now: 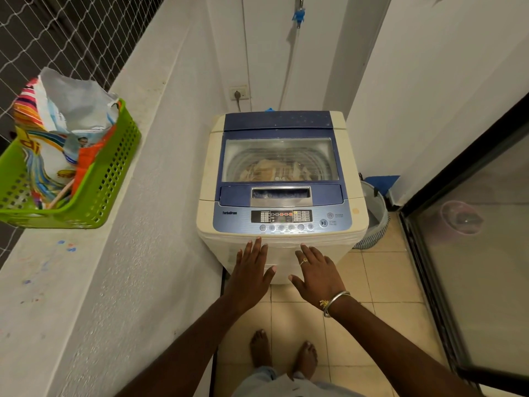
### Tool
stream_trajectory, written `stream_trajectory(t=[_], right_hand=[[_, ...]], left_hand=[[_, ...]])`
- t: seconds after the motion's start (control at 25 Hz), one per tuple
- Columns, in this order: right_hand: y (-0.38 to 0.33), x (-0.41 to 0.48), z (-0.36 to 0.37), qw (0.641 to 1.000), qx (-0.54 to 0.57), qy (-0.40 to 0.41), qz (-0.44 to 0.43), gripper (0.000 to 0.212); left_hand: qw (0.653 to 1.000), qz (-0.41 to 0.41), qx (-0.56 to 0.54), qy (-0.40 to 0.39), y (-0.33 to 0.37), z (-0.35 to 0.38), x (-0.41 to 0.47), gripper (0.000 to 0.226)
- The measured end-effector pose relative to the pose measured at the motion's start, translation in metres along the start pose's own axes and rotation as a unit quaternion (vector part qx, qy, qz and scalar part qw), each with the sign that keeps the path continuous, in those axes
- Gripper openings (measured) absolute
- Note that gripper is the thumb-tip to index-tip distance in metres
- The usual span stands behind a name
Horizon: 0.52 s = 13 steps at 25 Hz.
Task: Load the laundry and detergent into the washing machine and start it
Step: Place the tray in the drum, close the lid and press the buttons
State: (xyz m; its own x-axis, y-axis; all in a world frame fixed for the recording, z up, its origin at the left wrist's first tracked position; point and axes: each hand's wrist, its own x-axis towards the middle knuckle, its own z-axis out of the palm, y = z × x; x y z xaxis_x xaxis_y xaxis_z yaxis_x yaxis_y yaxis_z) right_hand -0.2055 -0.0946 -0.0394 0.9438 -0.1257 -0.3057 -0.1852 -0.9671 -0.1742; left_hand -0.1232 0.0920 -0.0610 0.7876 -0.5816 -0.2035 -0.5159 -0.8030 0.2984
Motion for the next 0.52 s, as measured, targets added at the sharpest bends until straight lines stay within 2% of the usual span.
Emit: stream_trajectory(t=[0.52], right_hand=[[-0.014,0.013,-0.009,1.0,-0.003,-0.003,-0.029,0.071]], left_hand=[[1.0,0.001,-0.001,0.004,-0.007,-0.002,0.008,0.068]])
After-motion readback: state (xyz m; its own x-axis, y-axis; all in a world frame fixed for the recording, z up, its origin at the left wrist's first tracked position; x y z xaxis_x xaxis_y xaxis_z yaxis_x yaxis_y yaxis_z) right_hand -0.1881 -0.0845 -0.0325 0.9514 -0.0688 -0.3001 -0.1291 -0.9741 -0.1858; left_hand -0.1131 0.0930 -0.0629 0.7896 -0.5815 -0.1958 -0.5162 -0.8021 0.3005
